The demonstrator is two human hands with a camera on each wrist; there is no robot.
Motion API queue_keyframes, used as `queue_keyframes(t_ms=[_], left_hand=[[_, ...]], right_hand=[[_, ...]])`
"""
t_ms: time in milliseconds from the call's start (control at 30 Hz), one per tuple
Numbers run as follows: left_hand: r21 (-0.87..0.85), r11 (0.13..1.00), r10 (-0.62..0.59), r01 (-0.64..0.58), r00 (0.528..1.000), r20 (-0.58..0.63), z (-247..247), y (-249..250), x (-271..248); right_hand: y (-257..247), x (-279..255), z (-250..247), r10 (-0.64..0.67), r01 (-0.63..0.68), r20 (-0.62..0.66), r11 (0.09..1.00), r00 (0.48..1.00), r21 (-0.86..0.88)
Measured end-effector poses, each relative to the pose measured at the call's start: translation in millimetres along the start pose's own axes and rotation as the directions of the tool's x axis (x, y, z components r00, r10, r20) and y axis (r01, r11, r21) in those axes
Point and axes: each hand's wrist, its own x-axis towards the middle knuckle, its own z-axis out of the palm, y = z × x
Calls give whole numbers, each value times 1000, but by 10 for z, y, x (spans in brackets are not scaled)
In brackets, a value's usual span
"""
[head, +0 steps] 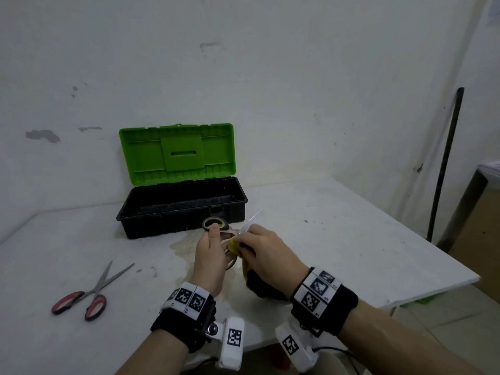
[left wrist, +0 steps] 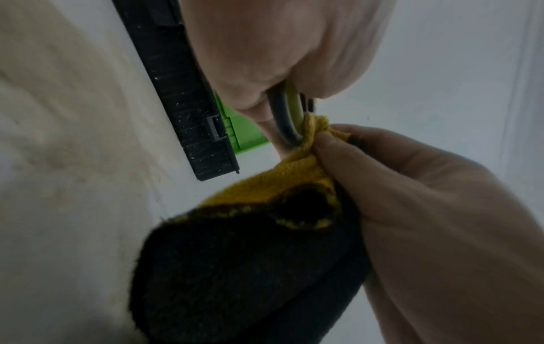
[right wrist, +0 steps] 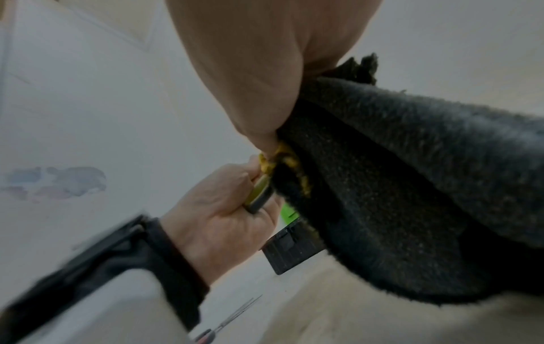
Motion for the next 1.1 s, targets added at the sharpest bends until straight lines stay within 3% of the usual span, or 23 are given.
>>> queue_keyframes(t_ms=[167, 400, 500, 600, 800, 967, 1100], left_hand=[[56, 998, 26, -27, 1000, 13, -27, -48, -34], [38, 999, 27, -26, 999, -19, 8, -5, -21], [51, 998, 35, -34, 999, -19, 14, -23, -9], [94, 995, 26, -29, 999, 29, 68, -49, -45], [143, 988, 53, -55, 998, 14, 23, -84, -58], [108, 994, 11, -13, 1000, 25, 79, -47, -88], [107, 994, 10, -11, 1000, 9, 68, -60, -77]], right_hand=[[-2, -44, 18, -23, 24, -27, 999, 999, 33], [155, 18, -35, 157, -156, -156, 988, 975, 18], [153, 44, -86, 158, -155, -208, 987, 965, 35], [71, 45, -11, 101, -96, -174, 995, 980, 37], [196, 79, -33, 207, -208, -153, 978, 966, 9], [117, 79, 10, 131, -126, -157, 991, 979, 36], [156, 47, 50, 152, -151, -122, 988, 981, 15]])
